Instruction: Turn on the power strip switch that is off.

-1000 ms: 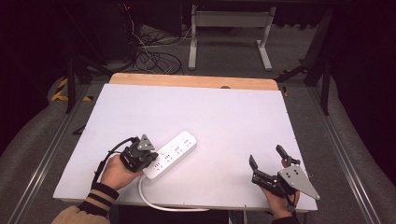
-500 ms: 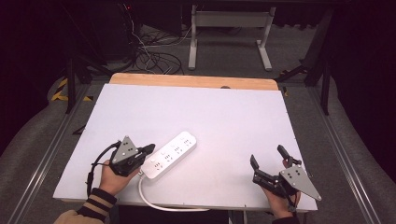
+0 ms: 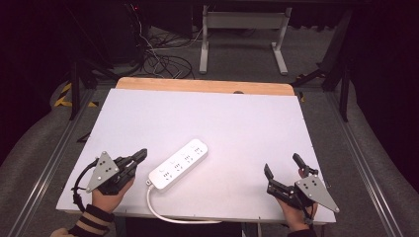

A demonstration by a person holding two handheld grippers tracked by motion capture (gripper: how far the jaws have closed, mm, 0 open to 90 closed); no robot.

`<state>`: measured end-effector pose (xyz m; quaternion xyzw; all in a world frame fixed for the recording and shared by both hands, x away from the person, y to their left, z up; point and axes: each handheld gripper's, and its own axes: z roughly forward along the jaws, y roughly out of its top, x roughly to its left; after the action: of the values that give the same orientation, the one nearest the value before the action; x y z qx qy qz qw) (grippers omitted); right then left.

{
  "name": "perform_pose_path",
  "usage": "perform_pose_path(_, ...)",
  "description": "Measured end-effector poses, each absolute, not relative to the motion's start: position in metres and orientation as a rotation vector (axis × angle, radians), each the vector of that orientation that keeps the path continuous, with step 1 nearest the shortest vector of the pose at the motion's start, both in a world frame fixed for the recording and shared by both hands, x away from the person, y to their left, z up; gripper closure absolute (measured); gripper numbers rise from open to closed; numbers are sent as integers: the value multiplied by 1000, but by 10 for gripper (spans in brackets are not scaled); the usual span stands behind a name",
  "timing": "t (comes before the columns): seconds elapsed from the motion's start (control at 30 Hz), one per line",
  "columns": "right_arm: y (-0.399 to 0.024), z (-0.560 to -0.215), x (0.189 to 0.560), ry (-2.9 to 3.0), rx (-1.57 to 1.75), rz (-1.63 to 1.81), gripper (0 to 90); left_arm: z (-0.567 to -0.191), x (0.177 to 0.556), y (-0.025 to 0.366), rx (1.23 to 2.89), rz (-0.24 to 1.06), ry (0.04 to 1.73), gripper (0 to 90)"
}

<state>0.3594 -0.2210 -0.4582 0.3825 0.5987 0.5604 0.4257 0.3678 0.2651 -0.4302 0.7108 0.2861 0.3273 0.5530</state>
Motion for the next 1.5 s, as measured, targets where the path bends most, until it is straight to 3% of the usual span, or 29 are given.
perform_pose_path(0.57, -220, -458, 360, 1501, 951, 1405, 84, -434, 359, 278, 1610, 826, 732, 897)
perform_pose_path(0.7, -220, -458, 360, 1501, 948, 1406, 84, -435, 359, 280, 1569, 861, 715, 789)
perform_pose_path(0.83, -220, -458, 360, 1501, 947, 1405, 84, -440, 363, 278, 1516, 918, 697, 423)
perform_pose_path(0.93, -220, -458, 360, 1501, 947, 1404, 84, -444, 371, 276, 1489, 925, 740, 67)
perform_pose_path(0.97, -219, -458, 360, 1502, 947, 1406, 84, -444, 371, 276, 1489, 925, 740, 24)
perform_pose_path(1.5, -220, -458, 360, 1505, 943, 1404, 84, -445, 370, 279, 1427, 985, 753, 8)
